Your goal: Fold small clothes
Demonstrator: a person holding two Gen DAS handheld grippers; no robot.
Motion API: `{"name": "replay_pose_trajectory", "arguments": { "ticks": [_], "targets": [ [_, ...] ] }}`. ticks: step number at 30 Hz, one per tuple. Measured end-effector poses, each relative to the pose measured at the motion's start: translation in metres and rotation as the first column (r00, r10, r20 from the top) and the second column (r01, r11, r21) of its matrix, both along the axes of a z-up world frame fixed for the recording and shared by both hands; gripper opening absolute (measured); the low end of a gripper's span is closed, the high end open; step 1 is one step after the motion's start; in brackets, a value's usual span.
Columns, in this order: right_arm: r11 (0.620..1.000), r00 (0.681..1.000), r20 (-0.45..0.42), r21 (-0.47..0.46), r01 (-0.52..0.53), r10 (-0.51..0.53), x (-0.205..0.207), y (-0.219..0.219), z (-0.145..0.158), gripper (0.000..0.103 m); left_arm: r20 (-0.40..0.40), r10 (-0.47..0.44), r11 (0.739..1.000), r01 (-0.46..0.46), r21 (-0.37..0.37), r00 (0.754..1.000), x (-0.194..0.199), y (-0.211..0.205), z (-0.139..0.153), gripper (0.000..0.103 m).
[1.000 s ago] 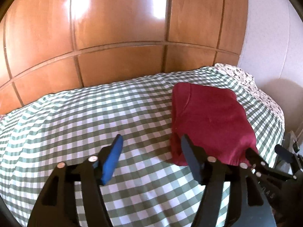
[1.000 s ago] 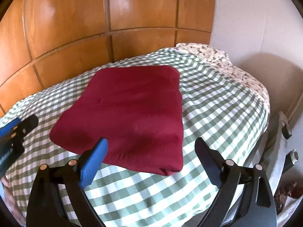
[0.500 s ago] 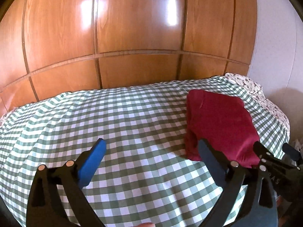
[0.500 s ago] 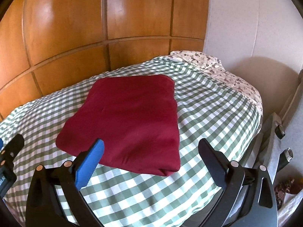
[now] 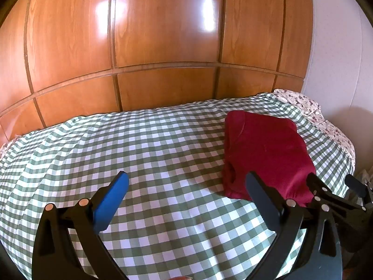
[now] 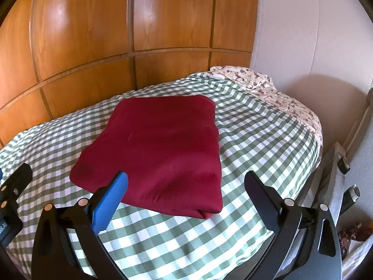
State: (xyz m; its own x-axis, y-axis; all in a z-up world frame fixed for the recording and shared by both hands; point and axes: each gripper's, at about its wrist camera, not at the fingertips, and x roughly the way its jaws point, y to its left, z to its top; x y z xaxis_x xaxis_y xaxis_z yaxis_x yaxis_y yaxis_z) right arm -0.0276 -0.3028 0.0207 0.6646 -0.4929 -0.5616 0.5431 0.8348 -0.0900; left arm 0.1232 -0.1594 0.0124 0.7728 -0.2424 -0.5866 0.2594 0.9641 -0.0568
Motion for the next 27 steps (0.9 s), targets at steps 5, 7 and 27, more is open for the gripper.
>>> {"name": "replay_pose_trajectory", "arguments": {
  "ticks": [5,7,27],
  "targets": [
    [1.000,0.999,0.025,0.011,0.019,-0.020,-0.004,-0.003,0.003,0.099,0.005,-0.006,1.000,0.006,-0.005,1.000,-0.002,0.000,0.002,0.100],
    [1.000,0.999,0.027,0.013,0.024,-0.025,-0.004,-0.005,0.003,0.099,0.005,-0.005,1.000,0.006,-0.009,1.000,-0.003,0.001,0.003,0.100],
    [1.000,0.999,0.040,0.002,0.020,-0.020,-0.008,0.002,0.007,0.099,0.020,-0.013,1.000,0.013,-0.008,1.000,-0.010,0.003,0.011,0.100]
  ]
}}
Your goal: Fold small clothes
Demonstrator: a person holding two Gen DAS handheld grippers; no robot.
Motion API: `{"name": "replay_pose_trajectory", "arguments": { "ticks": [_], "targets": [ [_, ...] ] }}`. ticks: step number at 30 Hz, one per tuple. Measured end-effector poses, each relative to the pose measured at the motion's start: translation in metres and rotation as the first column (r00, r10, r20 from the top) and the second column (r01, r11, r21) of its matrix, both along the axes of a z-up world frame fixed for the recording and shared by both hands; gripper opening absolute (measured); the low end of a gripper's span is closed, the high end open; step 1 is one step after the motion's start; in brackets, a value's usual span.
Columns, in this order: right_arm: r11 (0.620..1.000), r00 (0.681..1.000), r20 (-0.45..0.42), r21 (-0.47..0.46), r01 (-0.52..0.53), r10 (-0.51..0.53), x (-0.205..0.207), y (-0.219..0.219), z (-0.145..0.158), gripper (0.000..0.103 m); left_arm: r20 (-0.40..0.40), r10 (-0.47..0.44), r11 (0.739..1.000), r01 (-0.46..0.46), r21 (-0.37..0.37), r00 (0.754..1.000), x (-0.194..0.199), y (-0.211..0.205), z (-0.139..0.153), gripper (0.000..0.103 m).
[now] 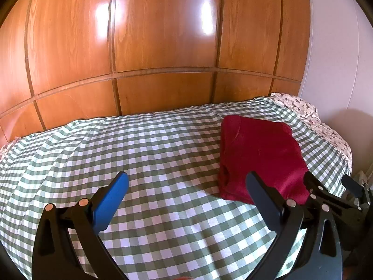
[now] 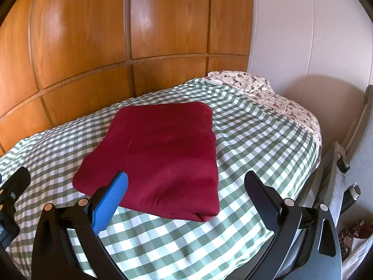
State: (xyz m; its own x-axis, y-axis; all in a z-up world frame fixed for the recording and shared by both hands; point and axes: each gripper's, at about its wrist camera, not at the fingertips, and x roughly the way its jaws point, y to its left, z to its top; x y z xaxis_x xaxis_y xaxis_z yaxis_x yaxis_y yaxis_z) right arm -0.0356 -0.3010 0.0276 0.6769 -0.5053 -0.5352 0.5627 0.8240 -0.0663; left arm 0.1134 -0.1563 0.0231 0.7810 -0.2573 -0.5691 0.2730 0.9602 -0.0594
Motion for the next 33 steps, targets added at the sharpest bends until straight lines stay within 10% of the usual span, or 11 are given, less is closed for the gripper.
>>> {"name": "replay_pose_trajectory", "arguments": {
  "ticks": [33],
  "targets": [
    [0.999,0.999,-0.034,0.032,0.001,0.000,0.005,-0.004,-0.016,0.099,-0.024,0.009,1.000,-0.009,0.030,1.000,0.008,-0.005,-0.007,0.100]
  ]
}}
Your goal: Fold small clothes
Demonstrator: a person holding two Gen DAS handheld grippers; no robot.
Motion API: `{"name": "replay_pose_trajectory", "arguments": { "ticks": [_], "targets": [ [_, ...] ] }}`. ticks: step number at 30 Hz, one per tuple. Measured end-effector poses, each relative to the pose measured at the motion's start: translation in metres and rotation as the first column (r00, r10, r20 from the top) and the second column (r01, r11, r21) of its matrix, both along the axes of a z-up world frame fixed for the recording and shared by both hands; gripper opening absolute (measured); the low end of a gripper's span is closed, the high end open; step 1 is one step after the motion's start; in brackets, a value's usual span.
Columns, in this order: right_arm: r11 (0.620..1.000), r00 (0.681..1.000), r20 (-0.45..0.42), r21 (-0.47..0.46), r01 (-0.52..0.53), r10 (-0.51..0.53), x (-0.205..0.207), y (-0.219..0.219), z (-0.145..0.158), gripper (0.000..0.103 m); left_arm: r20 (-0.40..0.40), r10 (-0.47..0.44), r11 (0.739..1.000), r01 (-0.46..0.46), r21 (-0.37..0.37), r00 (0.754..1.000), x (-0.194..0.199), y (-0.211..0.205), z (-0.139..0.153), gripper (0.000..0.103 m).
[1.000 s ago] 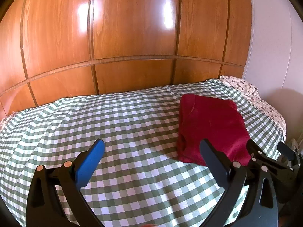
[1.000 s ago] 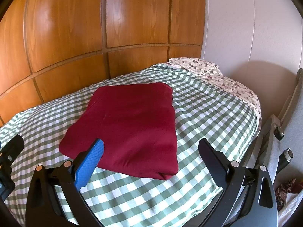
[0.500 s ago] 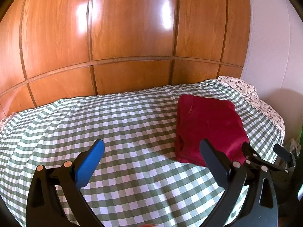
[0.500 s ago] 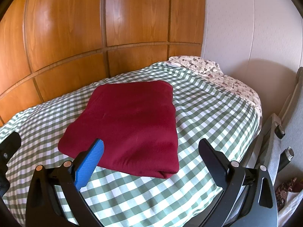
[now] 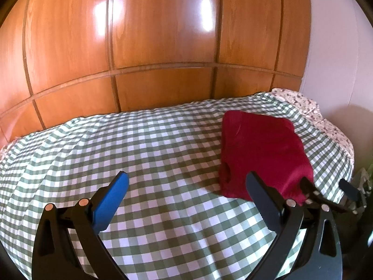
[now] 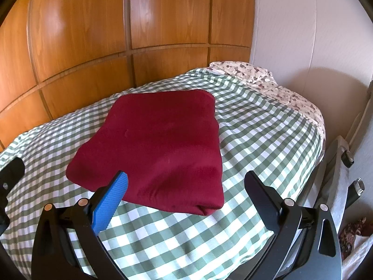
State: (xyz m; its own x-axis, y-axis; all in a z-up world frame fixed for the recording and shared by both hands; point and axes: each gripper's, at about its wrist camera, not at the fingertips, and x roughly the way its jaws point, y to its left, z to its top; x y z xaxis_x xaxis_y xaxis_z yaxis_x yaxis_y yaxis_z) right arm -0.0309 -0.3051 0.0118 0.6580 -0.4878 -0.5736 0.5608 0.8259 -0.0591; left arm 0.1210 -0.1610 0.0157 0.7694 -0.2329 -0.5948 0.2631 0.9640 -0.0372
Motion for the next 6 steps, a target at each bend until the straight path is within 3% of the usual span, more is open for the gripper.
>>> {"name": "replay_pose_trajectory", "arguments": {
  "ticks": [6],
  "targets": [
    [0.999,0.998,0.060,0.019,0.031,-0.032,-0.002,-0.030,0.017,0.099,-0.051,0.016,1.000,-0.017,-0.015,0.999,0.011,0.004,-0.010,0.100]
  ]
}}
